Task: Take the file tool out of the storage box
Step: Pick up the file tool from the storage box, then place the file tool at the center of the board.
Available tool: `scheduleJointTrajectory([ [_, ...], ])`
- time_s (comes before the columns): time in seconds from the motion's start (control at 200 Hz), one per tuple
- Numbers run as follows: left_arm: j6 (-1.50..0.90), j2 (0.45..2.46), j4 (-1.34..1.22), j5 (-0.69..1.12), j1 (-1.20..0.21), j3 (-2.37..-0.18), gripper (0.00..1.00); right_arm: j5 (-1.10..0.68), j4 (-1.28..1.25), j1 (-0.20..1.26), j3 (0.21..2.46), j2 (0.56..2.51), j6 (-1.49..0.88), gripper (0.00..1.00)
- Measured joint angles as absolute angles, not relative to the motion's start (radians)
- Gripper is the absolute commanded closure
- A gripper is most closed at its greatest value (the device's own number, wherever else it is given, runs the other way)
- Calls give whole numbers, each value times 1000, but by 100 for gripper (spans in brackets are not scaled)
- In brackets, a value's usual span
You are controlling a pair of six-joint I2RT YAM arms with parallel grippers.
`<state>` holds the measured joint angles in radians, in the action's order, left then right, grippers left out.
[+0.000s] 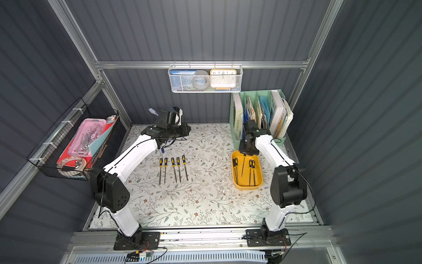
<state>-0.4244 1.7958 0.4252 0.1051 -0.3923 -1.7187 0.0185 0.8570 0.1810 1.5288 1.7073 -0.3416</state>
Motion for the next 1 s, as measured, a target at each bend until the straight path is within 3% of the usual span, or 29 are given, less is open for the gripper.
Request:
scheduleJointTrajectory([
  [0.16,-424,1785,387,110,-376,-1722,81,9,861,279,1615,1629,-363,100],
  [0.375,-428,1723,364,113,-313,-1611,81,-19,821,450,1633,1667,-439,100],
  [0.56,-445,1629,354,109,-257,-1505,81,-31,770,544,1653,1800,-510,100],
  [1.001,-485,1557,328,104,-243,-1432,81,-56,752,699,1946,2184,-568,100],
])
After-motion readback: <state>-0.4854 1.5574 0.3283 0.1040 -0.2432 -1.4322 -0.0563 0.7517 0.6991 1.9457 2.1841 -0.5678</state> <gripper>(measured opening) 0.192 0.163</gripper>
